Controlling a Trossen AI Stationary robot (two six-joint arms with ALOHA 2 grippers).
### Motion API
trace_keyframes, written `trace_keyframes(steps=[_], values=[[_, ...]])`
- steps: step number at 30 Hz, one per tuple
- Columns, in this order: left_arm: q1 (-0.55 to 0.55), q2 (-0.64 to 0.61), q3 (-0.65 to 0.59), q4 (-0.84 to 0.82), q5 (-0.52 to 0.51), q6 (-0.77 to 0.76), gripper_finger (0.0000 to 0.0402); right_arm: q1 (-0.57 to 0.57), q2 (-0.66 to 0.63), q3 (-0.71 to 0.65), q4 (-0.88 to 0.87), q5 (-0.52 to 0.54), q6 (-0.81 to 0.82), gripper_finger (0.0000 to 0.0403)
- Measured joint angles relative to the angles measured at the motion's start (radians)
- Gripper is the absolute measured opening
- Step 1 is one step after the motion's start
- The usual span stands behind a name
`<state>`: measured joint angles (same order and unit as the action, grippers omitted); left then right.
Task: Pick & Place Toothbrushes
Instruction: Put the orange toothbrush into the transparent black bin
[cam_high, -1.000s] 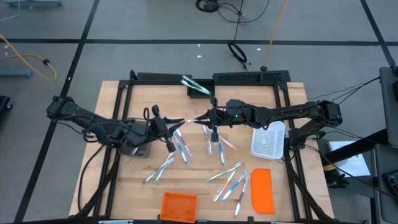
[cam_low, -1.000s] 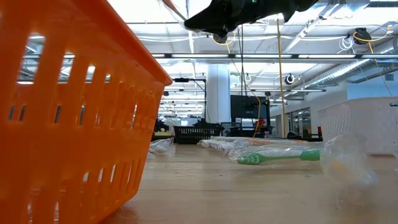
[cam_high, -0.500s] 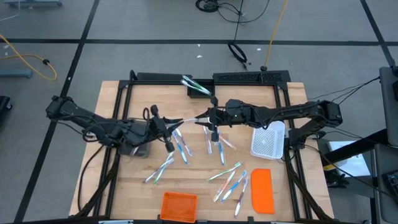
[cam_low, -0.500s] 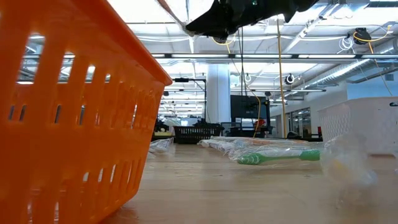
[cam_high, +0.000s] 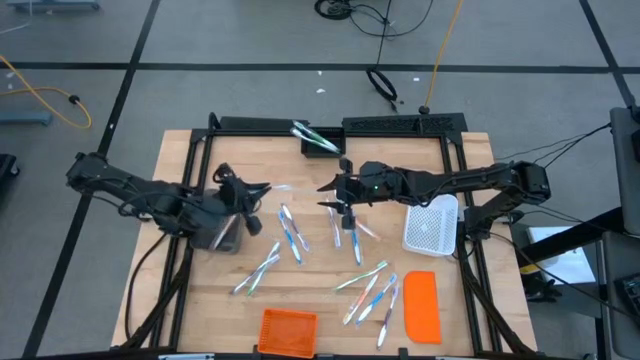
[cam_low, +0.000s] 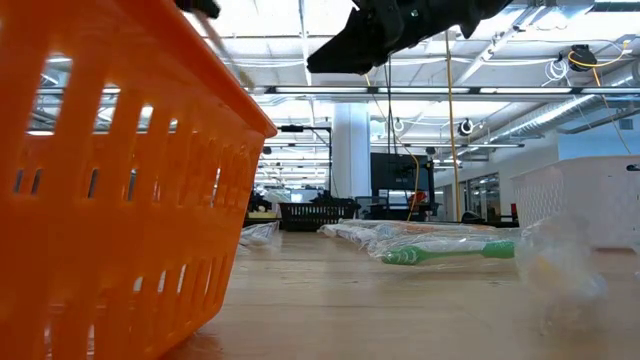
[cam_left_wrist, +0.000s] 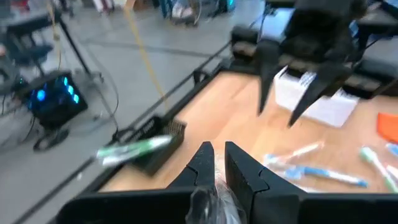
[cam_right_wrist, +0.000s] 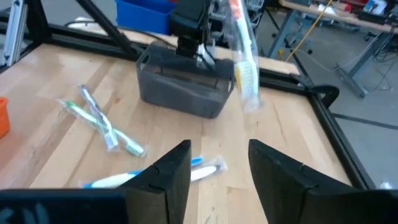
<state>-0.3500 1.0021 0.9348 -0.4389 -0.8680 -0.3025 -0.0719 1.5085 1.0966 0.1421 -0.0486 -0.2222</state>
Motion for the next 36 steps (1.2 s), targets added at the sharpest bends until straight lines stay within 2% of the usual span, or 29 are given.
trace_keyframes(steps=[8, 16, 20, 27, 32, 36], values=[[0.003, -0.082, 0.0, -0.371, 0.012, -0.38, 0.0007, 0.0, 0.0, 0.0, -0.029, 0.0, 0.001, 0.0152], [0.004, -0.159, 0.001, -0.578, 0.132, -0.581, 0.0007, 0.0, 0.0, 0.0, -0.049, 0.0, 0.022, 0.0155], [0.004, -0.188, 0.033, -0.738, 0.167, -0.703, 0.0007, 0.0, 0.0, 0.0, -0.055, 0.0, 0.028, 0.0155], [0.004, -0.192, 0.126, -1.034, 0.336, -0.924, 0.0007, 0.0, 0.0, 0.0, -0.073, 0.0, 0.031, 0.0151], [0.004, -0.188, 0.134, -1.132, 0.455, -1.029, 0.0007, 0.0, 0.0, 0.0, -0.076, -0.004, 0.053, 0.015], [0.004, -0.17, 0.113, -1.131, 0.535, -1.069, 0.0007, 0.002, 0.0, 0.0, -0.107, -0.004, 0.054, 0.015]])
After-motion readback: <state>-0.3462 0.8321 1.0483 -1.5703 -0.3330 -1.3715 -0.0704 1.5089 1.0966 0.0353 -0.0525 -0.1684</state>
